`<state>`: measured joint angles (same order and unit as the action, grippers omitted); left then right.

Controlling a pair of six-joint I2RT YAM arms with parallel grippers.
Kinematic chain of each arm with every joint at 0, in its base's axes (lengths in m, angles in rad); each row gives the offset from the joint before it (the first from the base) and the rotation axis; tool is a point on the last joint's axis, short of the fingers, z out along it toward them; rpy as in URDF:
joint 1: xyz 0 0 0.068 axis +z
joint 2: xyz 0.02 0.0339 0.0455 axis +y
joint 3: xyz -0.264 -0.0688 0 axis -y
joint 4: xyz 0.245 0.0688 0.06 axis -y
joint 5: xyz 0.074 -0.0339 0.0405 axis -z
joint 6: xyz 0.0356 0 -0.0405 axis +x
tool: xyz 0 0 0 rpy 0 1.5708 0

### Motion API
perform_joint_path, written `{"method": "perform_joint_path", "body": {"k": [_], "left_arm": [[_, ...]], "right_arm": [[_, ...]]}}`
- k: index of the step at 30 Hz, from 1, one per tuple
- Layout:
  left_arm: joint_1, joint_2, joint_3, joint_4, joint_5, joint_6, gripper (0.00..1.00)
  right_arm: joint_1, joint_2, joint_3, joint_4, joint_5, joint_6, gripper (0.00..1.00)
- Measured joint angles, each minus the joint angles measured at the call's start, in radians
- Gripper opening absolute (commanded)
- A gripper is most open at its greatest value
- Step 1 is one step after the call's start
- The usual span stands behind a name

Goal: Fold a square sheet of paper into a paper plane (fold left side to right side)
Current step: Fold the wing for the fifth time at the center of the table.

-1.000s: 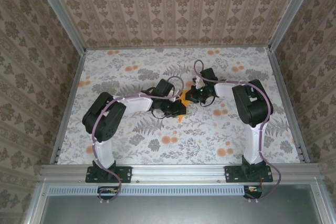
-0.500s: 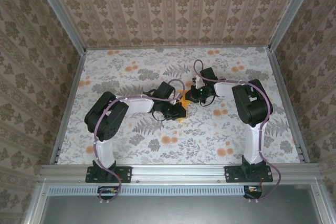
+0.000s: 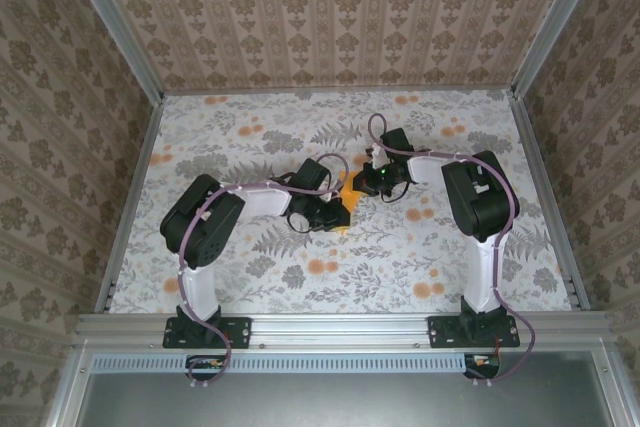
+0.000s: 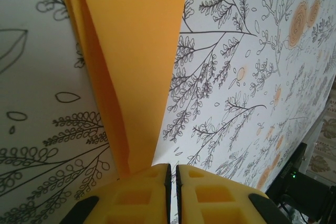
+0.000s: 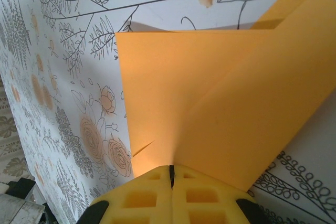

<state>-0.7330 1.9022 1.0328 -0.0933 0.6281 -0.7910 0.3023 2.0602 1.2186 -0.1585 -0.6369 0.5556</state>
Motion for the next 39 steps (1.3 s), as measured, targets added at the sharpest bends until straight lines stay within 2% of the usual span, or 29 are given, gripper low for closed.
{"method": "perform_joint_path", "body": {"k": [39], "left_arm": [[-0.001, 0.0, -0.043, 0.05, 0.0, -0.003, 0.13]], "right_arm": [[0.002, 0.015, 0.037, -0.055, 0.001, -0.006, 0.0]]}}
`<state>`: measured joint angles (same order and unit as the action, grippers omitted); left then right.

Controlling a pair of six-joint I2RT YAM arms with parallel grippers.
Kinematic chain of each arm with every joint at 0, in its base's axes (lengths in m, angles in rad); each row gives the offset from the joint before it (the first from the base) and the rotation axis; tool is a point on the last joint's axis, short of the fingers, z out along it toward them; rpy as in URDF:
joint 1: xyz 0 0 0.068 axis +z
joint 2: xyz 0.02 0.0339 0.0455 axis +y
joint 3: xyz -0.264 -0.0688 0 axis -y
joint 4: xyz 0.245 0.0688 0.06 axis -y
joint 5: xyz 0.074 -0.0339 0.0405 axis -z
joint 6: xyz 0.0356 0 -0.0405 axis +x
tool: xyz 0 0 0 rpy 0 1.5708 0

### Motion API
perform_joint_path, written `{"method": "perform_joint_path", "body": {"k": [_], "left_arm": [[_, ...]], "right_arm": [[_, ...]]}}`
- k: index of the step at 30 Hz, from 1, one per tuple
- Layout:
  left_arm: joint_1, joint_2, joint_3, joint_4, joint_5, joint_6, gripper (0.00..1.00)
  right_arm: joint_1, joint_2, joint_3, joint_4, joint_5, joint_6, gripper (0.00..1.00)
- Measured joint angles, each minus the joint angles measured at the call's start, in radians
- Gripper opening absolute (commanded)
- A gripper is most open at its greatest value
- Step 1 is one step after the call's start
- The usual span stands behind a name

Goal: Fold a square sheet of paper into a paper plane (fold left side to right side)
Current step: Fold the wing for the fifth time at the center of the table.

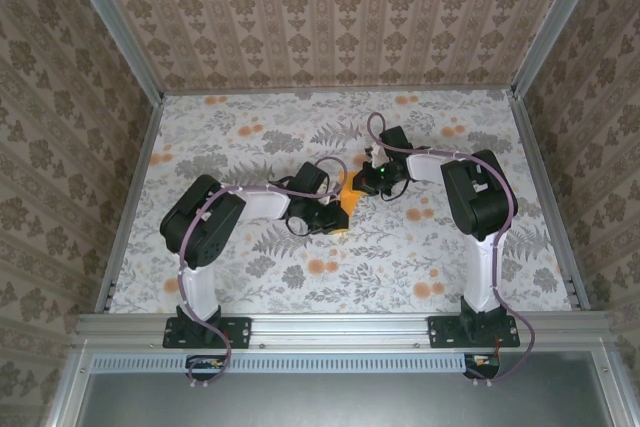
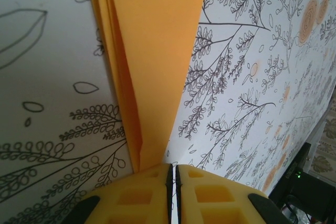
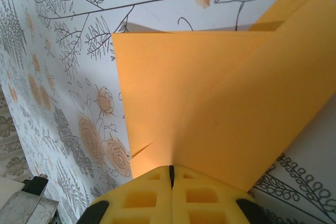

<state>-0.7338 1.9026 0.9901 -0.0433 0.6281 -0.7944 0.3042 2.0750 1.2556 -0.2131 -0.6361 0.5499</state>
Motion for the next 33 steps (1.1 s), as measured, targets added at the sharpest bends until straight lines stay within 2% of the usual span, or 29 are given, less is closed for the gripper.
{"method": "perform_joint_path", "body": {"k": [17, 27, 33], "left_arm": [[-0.026, -0.044, -0.087, 0.105, -0.038, -0.05, 0.12], [-0.042, -0.079, -0.122, 0.082, -0.036, -0.066, 0.11], [-0.023, -0.101, -0.113, 0.034, -0.018, -0.066, 0.1]], "right_arm": [[0.003, 0.005, 0.012, -0.023, -0.001, -0.002, 0.0], [0.004, 0.006, 0.016, -0.029, -0.001, -0.005, 0.0], [0.004, 0.008, 0.018, -0.032, -0.002, -0.005, 0.0]]}}
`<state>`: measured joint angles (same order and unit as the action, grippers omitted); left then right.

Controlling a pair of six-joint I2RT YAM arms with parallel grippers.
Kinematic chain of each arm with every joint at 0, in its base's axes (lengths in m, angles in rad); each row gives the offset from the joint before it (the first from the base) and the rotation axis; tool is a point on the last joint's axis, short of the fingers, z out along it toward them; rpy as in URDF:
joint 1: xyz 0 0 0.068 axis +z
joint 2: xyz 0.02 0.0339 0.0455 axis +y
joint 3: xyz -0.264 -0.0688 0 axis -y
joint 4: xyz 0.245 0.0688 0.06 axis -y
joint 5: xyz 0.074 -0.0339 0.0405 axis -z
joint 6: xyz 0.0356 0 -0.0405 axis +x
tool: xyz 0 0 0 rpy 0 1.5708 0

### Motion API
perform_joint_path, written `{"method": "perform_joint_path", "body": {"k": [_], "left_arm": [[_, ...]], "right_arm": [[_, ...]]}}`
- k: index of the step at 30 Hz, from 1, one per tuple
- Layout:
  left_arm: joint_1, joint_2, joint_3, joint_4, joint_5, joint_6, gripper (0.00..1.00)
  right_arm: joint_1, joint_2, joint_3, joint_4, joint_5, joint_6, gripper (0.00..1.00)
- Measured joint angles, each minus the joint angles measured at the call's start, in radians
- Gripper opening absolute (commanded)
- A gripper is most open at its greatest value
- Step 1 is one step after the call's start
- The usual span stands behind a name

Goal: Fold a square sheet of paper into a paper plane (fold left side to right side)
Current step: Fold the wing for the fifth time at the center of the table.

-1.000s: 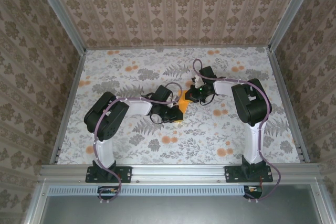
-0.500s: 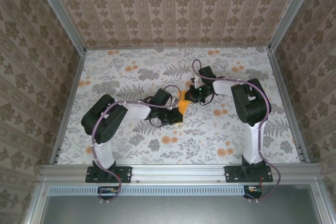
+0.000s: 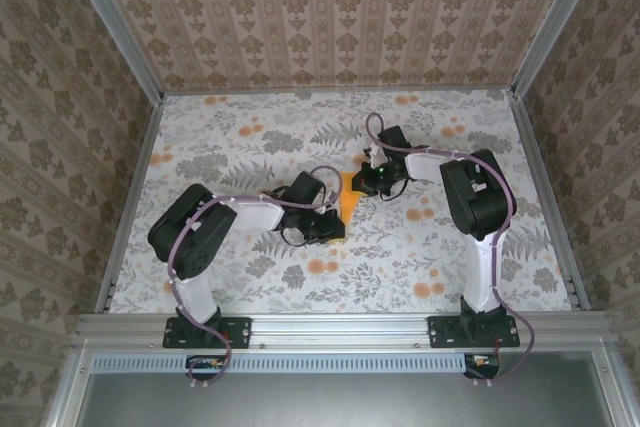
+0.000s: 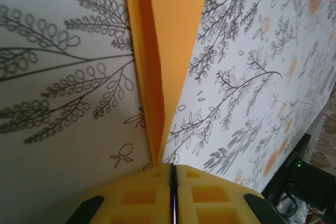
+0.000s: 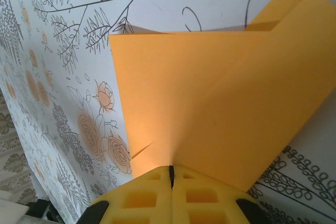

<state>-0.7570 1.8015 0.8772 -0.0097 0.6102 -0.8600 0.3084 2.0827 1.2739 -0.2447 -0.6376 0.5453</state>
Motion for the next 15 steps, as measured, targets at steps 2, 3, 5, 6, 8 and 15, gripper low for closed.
{"method": "perform_joint_path", "body": {"k": [2, 3, 5, 6, 8, 15], "left_arm": [[0.014, -0.013, 0.025, -0.029, 0.003, 0.007, 0.1], [0.019, -0.017, 0.043, -0.039, 0.004, 0.011, 0.1], [0.028, -0.018, 0.084, -0.05, 0.006, 0.021, 0.1], [0.032, -0.018, 0.099, -0.051, 0.008, 0.025, 0.1], [0.038, -0.013, 0.131, -0.054, 0.017, 0.032, 0.1], [0.039, 0.097, 0.204, -0.056, 0.05, 0.057, 0.11]], "right_arm": [[0.0, 0.0, 0.001, -0.002, 0.0, 0.0, 0.0], [0.0, 0.0, 0.001, -0.002, 0.0, 0.0, 0.0], [0.0, 0.001, 0.001, -0.002, 0.0, 0.0, 0.0], [0.0, 0.001, 0.002, -0.002, 0.0, 0.0, 0.0], [0.0, 0.001, 0.002, -0.003, 0.0, 0.0, 0.0], [0.0, 0.004, 0.007, -0.01, -0.004, 0.0, 0.0]]}}
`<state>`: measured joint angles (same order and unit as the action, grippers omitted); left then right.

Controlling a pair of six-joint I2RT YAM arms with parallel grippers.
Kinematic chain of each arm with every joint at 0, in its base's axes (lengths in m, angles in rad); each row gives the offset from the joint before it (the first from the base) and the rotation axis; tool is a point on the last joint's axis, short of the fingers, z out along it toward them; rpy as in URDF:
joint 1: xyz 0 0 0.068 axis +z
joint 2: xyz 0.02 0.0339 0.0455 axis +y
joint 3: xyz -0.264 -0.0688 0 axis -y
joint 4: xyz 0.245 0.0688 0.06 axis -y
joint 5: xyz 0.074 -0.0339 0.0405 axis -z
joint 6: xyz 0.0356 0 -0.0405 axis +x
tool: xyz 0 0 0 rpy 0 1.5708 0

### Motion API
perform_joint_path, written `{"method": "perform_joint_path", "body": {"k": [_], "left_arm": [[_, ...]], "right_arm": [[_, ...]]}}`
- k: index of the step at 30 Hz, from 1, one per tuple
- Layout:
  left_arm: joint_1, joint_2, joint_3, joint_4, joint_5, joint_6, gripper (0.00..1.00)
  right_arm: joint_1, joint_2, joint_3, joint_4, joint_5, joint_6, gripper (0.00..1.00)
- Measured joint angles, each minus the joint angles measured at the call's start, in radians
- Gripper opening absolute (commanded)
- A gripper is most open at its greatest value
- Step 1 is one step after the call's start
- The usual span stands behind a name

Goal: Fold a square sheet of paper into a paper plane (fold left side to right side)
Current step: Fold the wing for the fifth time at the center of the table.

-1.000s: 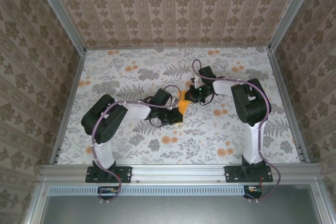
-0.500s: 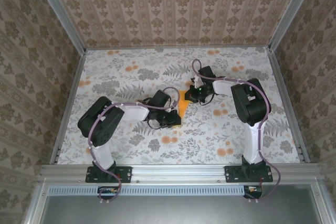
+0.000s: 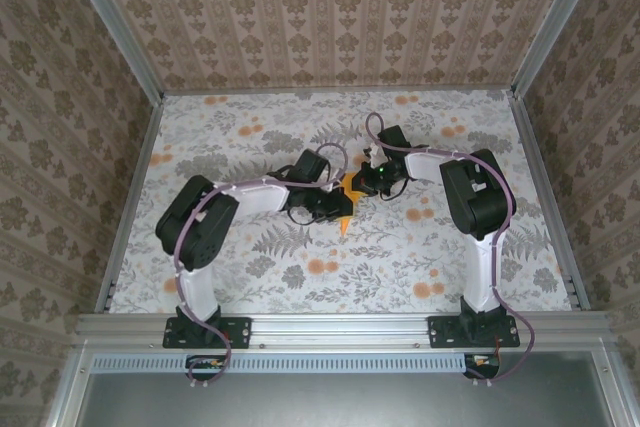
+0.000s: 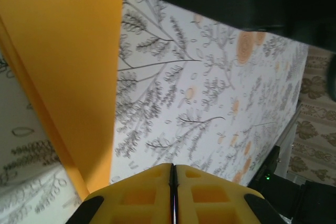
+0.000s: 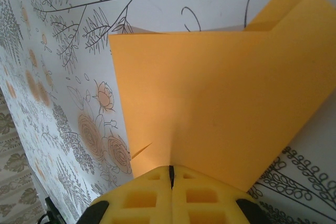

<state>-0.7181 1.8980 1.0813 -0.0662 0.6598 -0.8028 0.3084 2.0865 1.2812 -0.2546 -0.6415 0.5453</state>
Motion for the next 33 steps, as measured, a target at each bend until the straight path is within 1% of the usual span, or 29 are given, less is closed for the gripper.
{"method": "perform_joint_path", "body": {"k": [5, 16, 25, 33], "left_arm": [[0.0, 0.054, 0.008, -0.021, 0.002, 0.014, 0.11], [-0.01, 0.055, -0.013, -0.05, -0.002, 0.04, 0.11], [-0.018, 0.006, -0.075, -0.046, -0.017, 0.048, 0.1], [-0.029, -0.049, -0.158, -0.007, -0.011, 0.039, 0.11]], "right_arm": [[0.0, 0.002, 0.001, -0.001, -0.003, 0.0, 0.0], [0.0, 0.004, 0.01, -0.015, -0.002, -0.008, 0.0], [0.0, 0.007, 0.017, -0.026, -0.002, -0.019, 0.0], [0.0, 0.008, 0.021, -0.028, -0.003, -0.019, 0.01]]}}
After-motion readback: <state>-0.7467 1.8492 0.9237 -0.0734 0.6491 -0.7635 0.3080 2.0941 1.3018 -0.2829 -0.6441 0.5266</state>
